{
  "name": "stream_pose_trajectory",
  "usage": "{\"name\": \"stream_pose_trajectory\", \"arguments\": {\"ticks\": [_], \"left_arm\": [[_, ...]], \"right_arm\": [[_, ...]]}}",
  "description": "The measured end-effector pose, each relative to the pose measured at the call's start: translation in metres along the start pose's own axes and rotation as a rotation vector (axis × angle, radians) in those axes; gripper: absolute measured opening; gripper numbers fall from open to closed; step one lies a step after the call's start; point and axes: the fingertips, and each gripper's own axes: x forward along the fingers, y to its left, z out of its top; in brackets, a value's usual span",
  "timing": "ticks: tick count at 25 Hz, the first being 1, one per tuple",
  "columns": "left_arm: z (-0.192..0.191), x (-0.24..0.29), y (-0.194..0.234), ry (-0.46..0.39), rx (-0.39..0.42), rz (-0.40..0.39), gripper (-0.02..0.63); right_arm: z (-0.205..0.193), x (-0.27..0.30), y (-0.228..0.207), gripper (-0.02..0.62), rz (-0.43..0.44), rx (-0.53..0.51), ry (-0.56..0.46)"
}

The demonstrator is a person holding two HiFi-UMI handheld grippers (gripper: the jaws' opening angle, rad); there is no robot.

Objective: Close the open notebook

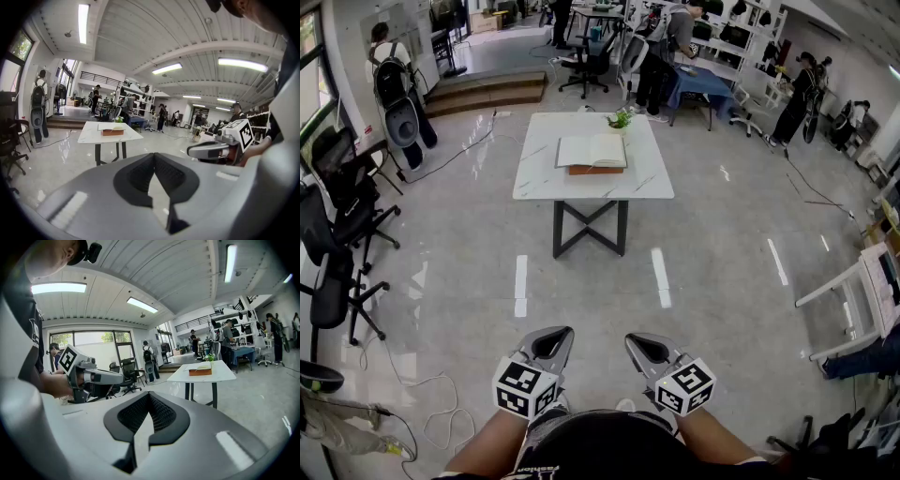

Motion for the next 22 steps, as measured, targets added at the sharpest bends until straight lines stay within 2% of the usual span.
{"name": "stream_pose_trajectory", "arguments": {"ticks": [14, 22], "left_arm": [[0.004, -0.003, 0.005, -0.011, 0.017, -0.001, 0.057], [0.005, -0.002, 0.011, -0.02, 0.011, 0.004, 0.057]], "right_arm": [[0.0, 0.007, 0.005, -0.002, 0.004, -0.002, -0.003], [0.001, 0.014, 0.015, 0.0, 0.045, -0.03, -0.001]]}}
